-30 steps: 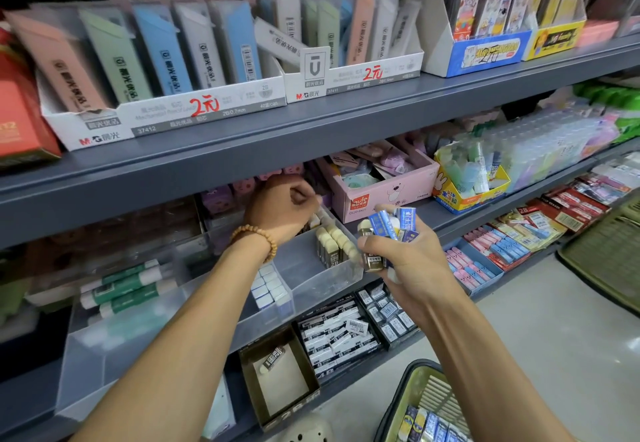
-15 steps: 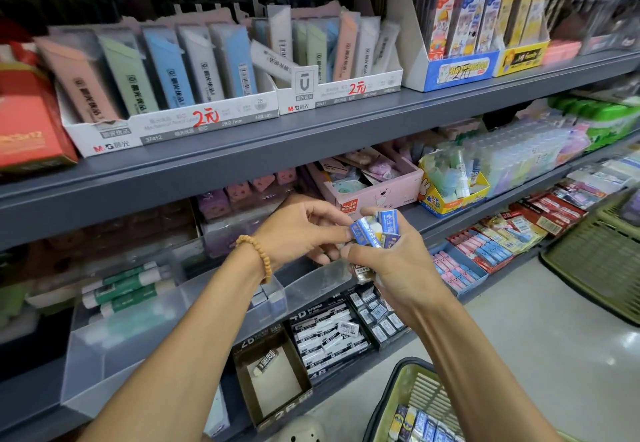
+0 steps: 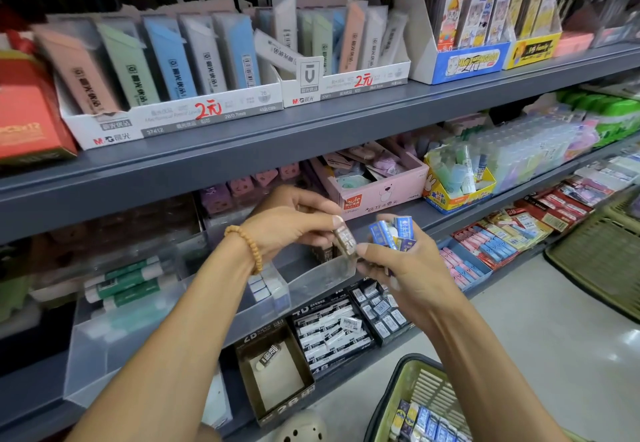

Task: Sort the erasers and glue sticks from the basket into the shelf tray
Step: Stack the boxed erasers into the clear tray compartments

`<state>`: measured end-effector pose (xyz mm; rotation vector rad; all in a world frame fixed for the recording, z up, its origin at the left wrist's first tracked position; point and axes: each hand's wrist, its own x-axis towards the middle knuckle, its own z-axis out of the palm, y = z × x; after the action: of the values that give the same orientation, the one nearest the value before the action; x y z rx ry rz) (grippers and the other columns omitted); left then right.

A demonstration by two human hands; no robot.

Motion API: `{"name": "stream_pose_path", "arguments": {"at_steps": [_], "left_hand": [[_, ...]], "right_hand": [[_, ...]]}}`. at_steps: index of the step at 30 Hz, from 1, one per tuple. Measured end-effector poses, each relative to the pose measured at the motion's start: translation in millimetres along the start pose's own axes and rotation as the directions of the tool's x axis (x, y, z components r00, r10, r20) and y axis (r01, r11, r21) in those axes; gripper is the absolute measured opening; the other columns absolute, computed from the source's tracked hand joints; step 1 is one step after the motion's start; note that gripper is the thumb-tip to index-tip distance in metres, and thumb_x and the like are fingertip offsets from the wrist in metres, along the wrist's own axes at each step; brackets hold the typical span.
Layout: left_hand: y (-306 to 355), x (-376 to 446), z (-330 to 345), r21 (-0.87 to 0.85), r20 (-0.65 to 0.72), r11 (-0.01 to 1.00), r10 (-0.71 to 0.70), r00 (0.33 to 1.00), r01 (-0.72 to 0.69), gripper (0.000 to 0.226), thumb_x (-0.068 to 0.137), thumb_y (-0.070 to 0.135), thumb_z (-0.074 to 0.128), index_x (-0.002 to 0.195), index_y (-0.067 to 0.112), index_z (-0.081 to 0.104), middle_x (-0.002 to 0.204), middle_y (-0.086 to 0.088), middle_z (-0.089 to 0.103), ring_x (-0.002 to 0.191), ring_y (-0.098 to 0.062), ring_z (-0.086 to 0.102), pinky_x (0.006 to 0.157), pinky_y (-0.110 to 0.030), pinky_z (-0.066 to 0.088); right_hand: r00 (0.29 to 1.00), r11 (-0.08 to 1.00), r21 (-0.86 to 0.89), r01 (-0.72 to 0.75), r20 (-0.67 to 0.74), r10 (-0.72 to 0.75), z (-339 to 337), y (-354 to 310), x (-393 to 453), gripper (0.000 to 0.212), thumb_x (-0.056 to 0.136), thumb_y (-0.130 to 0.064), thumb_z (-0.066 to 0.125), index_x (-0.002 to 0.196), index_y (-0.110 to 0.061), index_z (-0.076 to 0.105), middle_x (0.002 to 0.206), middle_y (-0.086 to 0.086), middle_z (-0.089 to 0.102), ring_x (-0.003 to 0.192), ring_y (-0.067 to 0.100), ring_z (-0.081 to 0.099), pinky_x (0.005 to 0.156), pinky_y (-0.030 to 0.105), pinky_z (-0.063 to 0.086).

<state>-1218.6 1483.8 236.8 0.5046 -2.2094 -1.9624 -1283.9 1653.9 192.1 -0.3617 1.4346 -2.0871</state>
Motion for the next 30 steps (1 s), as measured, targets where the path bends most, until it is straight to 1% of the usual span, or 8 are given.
{"name": "stream_pose_path", "arguments": {"at_steps": [4, 10, 13, 17, 20, 22, 25, 30], "left_hand": [[-1, 0, -14, 0.103, -0.075, 0.994, 0.048, 0.996, -0.04, 0.009, 0.079, -0.003, 0.073, 0.087, 0.002, 0.071, 0.074, -0.012, 0.073, 0.063, -0.014, 0.069, 0.061, -0.02, 0.059], [-14, 9, -7, 0.432, -0.048, 0.899, 0.106, 0.993, -0.075, 0.01, 0.077, 0.0, 0.077, 0.082, 0.007, 0.073, 0.076, -0.014, 0.073, 0.069, -0.021, 0.07, 0.072, -0.033, 0.06], [-21, 13, 2, 0.567, -0.022, 0.82, 0.113, 0.993, -0.081, 0.011, 0.076, 0.007, 0.078, 0.076, 0.017, 0.072, 0.071, -0.002, 0.071, 0.062, -0.008, 0.066, 0.067, -0.024, 0.057], [-29, 18, 7, 0.58, -0.019, 0.813, 0.083, 0.996, -0.057, 0.015, 0.072, 0.007, 0.082, 0.074, 0.018, 0.072, 0.069, 0.003, 0.068, 0.054, 0.001, 0.058, 0.058, -0.014, 0.049], [-31, 19, 7, 0.571, -0.028, 0.82, 0.07, 0.997, -0.042, 0.018, 0.071, 0.008, 0.083, 0.071, 0.021, 0.072, 0.067, 0.004, 0.066, 0.056, 0.0, 0.056, 0.056, -0.011, 0.045], [-32, 19, 8, 0.514, -0.035, 0.857, 0.048, 0.998, -0.023, 0.012, 0.076, 0.006, 0.08, 0.075, 0.015, 0.073, 0.07, 0.001, 0.069, 0.059, -0.004, 0.064, 0.06, -0.014, 0.052], [-35, 18, 8, 0.475, -0.056, 0.88, 0.037, 0.998, -0.006, 0.007, 0.081, 0.008, 0.076, 0.077, 0.014, 0.074, 0.078, -0.007, 0.074, 0.073, -0.018, 0.073, 0.076, -0.03, 0.06], [-33, 14, 9, 0.581, -0.092, 0.813, 0.124, 0.988, -0.048, 0.008, 0.077, 0.015, 0.081, 0.076, 0.016, 0.073, 0.067, 0.003, 0.07, 0.055, -0.005, 0.063, 0.062, -0.022, 0.054]], "right_hand": [[0.998, 0.997, -0.044, -0.056, -0.029, 0.055, -12, 1, -5, 0.045, 0.074, 0.006, 0.077, 0.108, -0.011, 0.054, 0.074, 0.004, 0.062, 0.059, 0.013, 0.062, 0.067, 0.034, 0.056], [0.994, 0.992, -0.072, -0.104, -0.036, 0.102, -16, 5, -13, 0.033, 0.08, 0.002, 0.076, 0.099, -0.013, 0.054, 0.078, 0.007, 0.062, 0.065, 0.016, 0.058, 0.056, 0.027, 0.05], [0.994, 0.989, -0.102, -0.104, -0.038, 0.101, -18, 4, -14, 0.032, 0.079, -0.001, 0.077, 0.098, -0.013, 0.055, 0.078, 0.005, 0.064, 0.068, 0.016, 0.059, 0.056, 0.026, 0.05], [0.994, 0.987, -0.121, -0.101, -0.049, 0.095, -19, 3, -15, 0.03, 0.079, -0.003, 0.078, 0.096, -0.014, 0.056, 0.078, 0.004, 0.065, 0.068, 0.015, 0.059, 0.056, 0.027, 0.049], [0.993, 0.986, -0.126, -0.106, -0.057, 0.1, -21, 3, -15, 0.03, 0.079, -0.003, 0.079, 0.095, -0.014, 0.057, 0.077, 0.003, 0.065, 0.07, 0.016, 0.059, 0.057, 0.027, 0.049], [0.993, 0.985, -0.135, -0.107, -0.057, 0.1, -21, 4, -15, 0.029, 0.079, -0.003, 0.079, 0.095, -0.014, 0.057, 0.078, 0.004, 0.064, 0.07, 0.016, 0.059, 0.056, 0.027, 0.049], [0.994, 0.983, -0.152, -0.104, -0.045, 0.098, -20, 5, -16, 0.029, 0.08, -0.002, 0.078, 0.096, -0.015, 0.058, 0.081, 0.006, 0.062, 0.071, 0.017, 0.058, 0.053, 0.025, 0.049], [0.996, 0.974, -0.21, -0.084, -0.026, 0.08, -18, 6, -18, 0.031, 0.079, -0.006, 0.08, 0.1, -0.014, 0.059, 0.082, 0.008, 0.06, 0.069, 0.017, 0.058, 0.052, 0.026, 0.047]]}}
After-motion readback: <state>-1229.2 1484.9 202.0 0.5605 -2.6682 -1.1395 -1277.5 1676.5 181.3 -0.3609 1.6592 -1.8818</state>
